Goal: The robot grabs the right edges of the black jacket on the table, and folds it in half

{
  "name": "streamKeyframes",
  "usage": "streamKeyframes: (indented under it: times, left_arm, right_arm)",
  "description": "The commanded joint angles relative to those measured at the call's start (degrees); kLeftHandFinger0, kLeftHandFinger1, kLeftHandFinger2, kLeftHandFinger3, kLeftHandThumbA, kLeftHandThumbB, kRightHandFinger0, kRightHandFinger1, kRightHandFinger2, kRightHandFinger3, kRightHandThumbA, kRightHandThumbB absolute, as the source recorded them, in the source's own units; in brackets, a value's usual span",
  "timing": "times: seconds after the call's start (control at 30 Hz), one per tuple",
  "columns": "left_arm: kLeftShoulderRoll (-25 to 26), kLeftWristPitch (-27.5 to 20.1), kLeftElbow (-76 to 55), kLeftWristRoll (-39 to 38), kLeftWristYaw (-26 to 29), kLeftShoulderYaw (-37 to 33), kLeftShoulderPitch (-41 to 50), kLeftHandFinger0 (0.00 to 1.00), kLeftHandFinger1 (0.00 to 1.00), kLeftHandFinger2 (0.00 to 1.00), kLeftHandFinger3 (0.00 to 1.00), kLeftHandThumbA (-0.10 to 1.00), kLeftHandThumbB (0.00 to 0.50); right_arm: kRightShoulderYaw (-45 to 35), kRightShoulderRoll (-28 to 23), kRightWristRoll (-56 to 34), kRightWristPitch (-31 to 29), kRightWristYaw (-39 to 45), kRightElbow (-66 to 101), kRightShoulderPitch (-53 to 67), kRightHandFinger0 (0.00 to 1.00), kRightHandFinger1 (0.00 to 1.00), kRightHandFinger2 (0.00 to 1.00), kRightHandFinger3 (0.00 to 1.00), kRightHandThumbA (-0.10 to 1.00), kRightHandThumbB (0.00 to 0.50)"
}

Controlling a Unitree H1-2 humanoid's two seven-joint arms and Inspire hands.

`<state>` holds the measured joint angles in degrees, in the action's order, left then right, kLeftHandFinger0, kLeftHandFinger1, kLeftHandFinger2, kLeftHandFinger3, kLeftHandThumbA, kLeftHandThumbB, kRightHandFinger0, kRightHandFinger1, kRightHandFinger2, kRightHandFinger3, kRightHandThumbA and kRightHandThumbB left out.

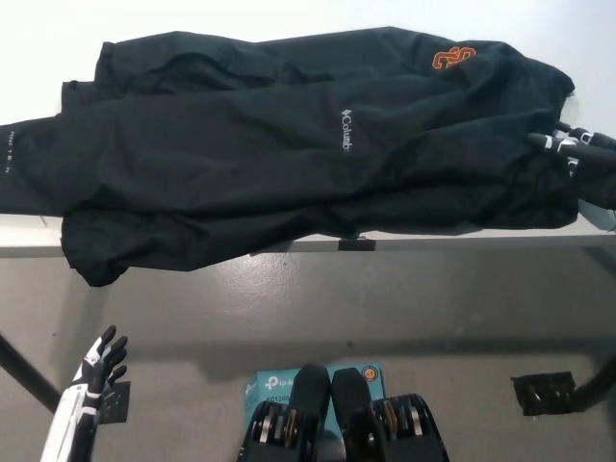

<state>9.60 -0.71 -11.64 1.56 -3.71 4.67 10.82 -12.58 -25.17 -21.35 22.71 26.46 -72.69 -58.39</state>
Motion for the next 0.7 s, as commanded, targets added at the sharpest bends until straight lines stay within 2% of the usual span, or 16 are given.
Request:
streamKeyframes:
  times: [0.0, 0.07, 0.17, 0.3, 0.37, 0.47, 0.53, 0.67]
  left_arm:
    - [1.0, -1.1, -2.3, -0.6, 0.0, 0.7, -0.5, 1.0, 1.0, 1.0, 1.0, 1.0, 0.152]
    - [1.0, -1.0, -2.3, -1.0, -0.2, 0.7, -0.6, 1.0, 1.0, 1.0, 1.0, 1.0, 0.15]
    - [1.1, -1.1, -2.1, -0.8, -0.4, 0.5, -0.7, 1.0, 1.0, 1.0, 1.0, 1.0, 0.146]
    - [1.1, -0.7, -2.2, -0.5, -0.2, 0.5, -0.9, 1.0, 1.0, 1.0, 1.0, 1.0, 0.15]
    - [1.2, -1.0, -2.1, -0.1, -0.1, 0.5, -1.0, 1.0, 1.0, 1.0, 1.0, 1.0, 0.132]
    - [1.2, -1.1, -1.9, -0.1, -0.1, 0.5, -1.1, 1.0, 1.0, 1.0, 1.0, 1.0, 0.14]
    - [1.2, -1.3, -2.0, 0.0, -0.1, 0.4, -1.1, 1.0, 1.0, 1.0, 1.0, 1.0, 0.135]
    - [1.3, -1.1, -2.3, 0.3, -0.1, 0.4, -1.2, 1.0, 1.0, 1.0, 1.0, 1.0, 0.143]
  right_arm:
    - [0.6, -2.3, 1.5, -1.2, 1.7, -0.8, -2.1, 1.0, 1.0, 1.0, 1.0, 1.0, 0.469]
    - [0.2, -2.7, 1.0, -1.1, 2.7, -1.0, -2.3, 1.0, 1.0, 1.0, 1.0, 1.0, 0.481]
    - [-0.6, -2.6, 0.2, -0.8, 2.8, -0.7, -2.7, 1.0, 1.0, 1.0, 1.0, 1.0, 0.472]
    - [-3.2, -1.5, -1.9, 0.1, 3.3, -0.6, -3.6, 1.0, 1.0, 1.0, 1.0, 1.0, 0.497]
    - [-4.2, -0.4, -2.4, 0.3, 2.6, -0.5, -4.0, 1.0, 1.0, 1.0, 1.0, 1.0, 0.5]
    - [-5.0, 1.1, -2.6, 1.4, 1.9, 0.3, -4.2, 1.0, 1.0, 1.0, 1.0, 1.0, 0.482]
    - [-4.6, 2.4, -1.8, 1.9, 2.6, 0.5, -4.1, 1.0, 1.0, 1.0, 1.0, 1.0, 0.5]
    - [-3.6, 4.5, -0.6, 1.6, 2.3, 0.9, -3.8, 1.0, 1.0, 1.0, 1.0, 1.0, 0.5]
